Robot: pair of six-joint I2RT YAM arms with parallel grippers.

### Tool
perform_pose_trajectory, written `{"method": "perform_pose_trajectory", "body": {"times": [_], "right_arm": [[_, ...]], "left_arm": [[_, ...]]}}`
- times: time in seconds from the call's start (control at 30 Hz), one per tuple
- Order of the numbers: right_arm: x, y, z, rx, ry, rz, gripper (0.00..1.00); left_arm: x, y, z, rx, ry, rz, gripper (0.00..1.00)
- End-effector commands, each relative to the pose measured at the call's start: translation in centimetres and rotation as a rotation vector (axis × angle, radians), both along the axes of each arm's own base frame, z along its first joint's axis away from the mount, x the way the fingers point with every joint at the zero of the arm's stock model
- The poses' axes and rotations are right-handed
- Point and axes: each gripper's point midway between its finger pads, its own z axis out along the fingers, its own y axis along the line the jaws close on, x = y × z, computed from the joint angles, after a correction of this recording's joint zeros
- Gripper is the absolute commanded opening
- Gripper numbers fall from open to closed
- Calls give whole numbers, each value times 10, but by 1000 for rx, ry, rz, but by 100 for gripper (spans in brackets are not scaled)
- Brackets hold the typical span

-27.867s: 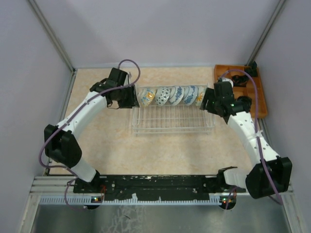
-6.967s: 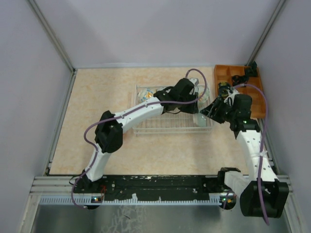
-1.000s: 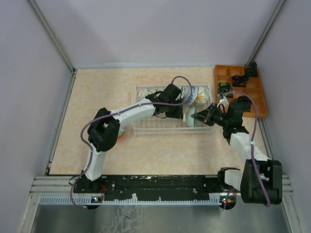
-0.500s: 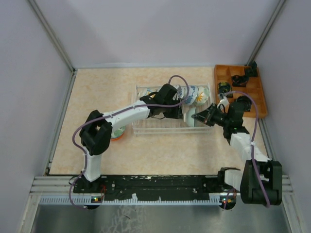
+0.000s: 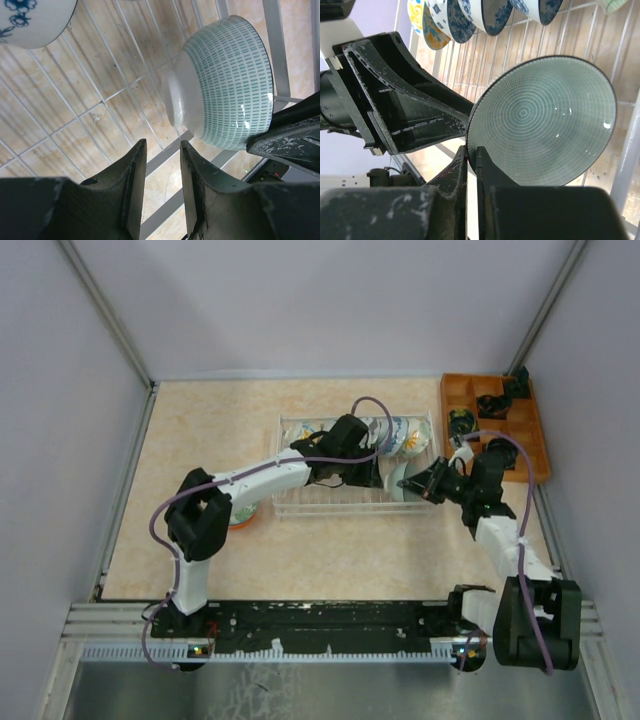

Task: Load the bowls into the dish rack
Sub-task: Adjust the bowl in the dish rack.

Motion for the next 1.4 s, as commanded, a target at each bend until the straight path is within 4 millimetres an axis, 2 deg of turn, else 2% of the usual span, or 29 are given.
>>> {"method": "perform_pose_trajectory", "body": {"times": [0.0, 0.13, 0.27, 0.53, 0.63, 0.73, 0.87, 1.13, 1.37], "right_arm": [[-13, -4, -17, -12, 91, -19, 0], [-12, -1, -11, 15, 78, -6, 0], [-12, 4, -1, 60, 63, 12, 0], [-16, 12, 13, 153, 53, 44, 0], [-17, 13, 13, 168, 60, 48, 0], [-18, 14, 14, 179, 63, 49, 0], [-21, 13, 12, 170, 72, 42, 0], [-24, 12, 7, 151, 87, 38, 0], [-24, 12, 5, 140, 89, 38, 0]], "left_arm": [[4, -11, 24, -48, -37, -10, 39], [5, -3, 22, -36, -43, 9, 40], [4, 5, 27, -155, -51, 10, 45], [-3, -1, 69, -404, -206, -67, 45], [-3, -5, 82, -495, -270, -87, 51], [-3, -11, 82, -551, -282, -117, 57], [0, -17, 67, -555, -242, -140, 56], [11, -5, 45, -494, -240, -92, 59], [26, -6, 32, -485, -230, -89, 74]]}}
